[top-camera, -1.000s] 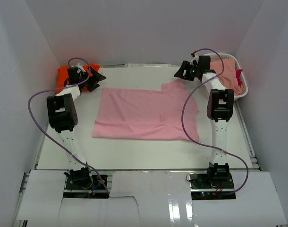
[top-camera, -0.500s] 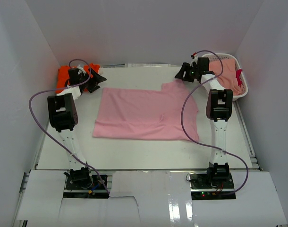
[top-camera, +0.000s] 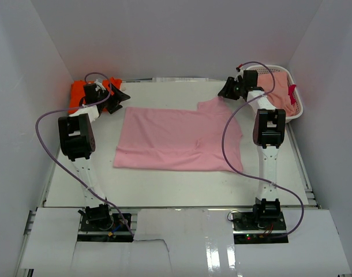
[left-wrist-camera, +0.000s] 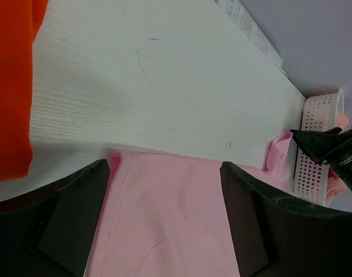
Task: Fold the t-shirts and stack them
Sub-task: Grap the side of the flattened tshirt furthest away from the robot with both arms
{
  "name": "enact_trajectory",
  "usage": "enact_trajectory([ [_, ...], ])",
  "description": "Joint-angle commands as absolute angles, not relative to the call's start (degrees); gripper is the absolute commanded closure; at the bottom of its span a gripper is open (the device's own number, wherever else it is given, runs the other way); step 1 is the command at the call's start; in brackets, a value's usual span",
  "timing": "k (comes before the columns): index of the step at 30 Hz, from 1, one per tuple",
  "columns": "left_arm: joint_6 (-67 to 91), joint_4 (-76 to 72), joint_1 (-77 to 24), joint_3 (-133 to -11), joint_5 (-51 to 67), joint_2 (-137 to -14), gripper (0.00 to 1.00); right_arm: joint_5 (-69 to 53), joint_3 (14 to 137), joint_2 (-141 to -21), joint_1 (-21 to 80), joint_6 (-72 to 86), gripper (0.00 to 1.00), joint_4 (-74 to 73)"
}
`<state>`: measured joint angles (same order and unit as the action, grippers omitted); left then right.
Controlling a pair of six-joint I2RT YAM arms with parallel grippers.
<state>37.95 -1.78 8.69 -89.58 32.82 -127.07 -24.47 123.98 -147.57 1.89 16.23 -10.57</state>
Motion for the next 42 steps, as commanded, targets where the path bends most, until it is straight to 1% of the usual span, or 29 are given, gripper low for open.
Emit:
enact_trajectory([
  [1, 37.2, -2.5, 9.1, -89.4, 32.8, -125.9, 0.12, -24.4, 126.2, -146.9, 1.6, 15.9, 0.52, -12.2],
  [8, 37.3, -2.4, 9.1, -89.6, 32.8, -126.0, 0.12, -25.0, 125.7, -146.9, 1.6, 15.9, 0.54, -12.5],
  [10, 37.3, -2.3, 9.1, -89.6, 32.8, -126.0, 0.12, -24.9, 125.6, -146.8, 1.6, 15.9, 0.57, -12.5],
  [13, 37.2, -2.2, 9.1, -89.6, 32.7, -126.1, 0.12, -25.0, 125.8, -146.9, 1.7, 15.9, 0.64, -12.7],
  [17, 37.1, -1.9, 9.1, -89.7, 32.7, -126.2, 0.12, -25.1, 126.2, -147.3, 1.7, 16.1, 0.66, -12.7],
  [19, 37.0, -1.4, 9.1, -89.8, 32.5, -126.3, 0.12, -25.1, 126.4, -147.6, 1.7, 16.3, 0.69, -12.9],
  [20, 36.8, -1.2, 9.1, -89.8, 32.4, -126.3, 0.12, -25.2, 126.4, -147.7, 1.8, 16.3, 0.7, -12.9],
  [21, 36.7, -1.1, 9.1, -89.8, 32.3, -126.3, 0.12, -25.2, 126.4, -147.7, 1.7, 16.3, 0.72, -12.8],
  [22, 36.7, -1.1, 9.1, -90.0, 32.3, -126.4, 0.12, -25.1, 126.4, -147.7, 1.7, 16.3, 0.77, -12.8],
  [24, 36.7, -0.6, 9.1, -90.3, 32.2, -126.4, 0.12, -25.0, 126.3, -147.6, 1.7, 16.3, 0.82, -12.8],
  [25, 36.5, -0.4, 9.1, -90.4, 32.2, -126.5, 0.12, -25.0, 126.4, -147.6, 1.7, 16.3, 0.88, -12.7],
  [26, 36.4, -0.4, 9.1, -90.5, 32.0, -126.6, 0.12, -25.0, 126.5, -147.7, 1.7, 16.3, 0.92, -12.8],
  [33, 36.0, 2.4, 9.1, -92.2, 31.6, -128.3, 0.16, -25.0, 126.0, -147.2, 1.8, 16.2, 0.92, -12.7],
  [34, 35.9, 2.8, 9.1, -92.8, 31.8, -128.6, 0.22, -25.0, 125.9, -147.0, 1.8, 16.3, 0.92, -12.7],
  [36, 36.0, 3.2, 9.1, -92.6, 32.0, -128.9, 0.26, -25.0, 125.9, -147.0, 1.8, 16.3, 0.92, -12.7],
  [38, 36.0, 3.1, 9.1, -92.0, 31.7, -128.8, 0.28, -25.0, 126.0, -147.0, 1.8, 16.3, 0.92, -12.7],
  [40, 35.9, 3.2, 9.1, -92.0, 31.8, -128.9, 0.32, -24.9, 125.9, -146.9, 1.8, 16.3, 0.92, -12.7],
  [42, 36.1, 3.2, 9.1, -92.4, 32.1, -129.6, 0.34, -24.9, 125.9, -147.0, 1.8, 16.3, 0.92, -12.7],
])
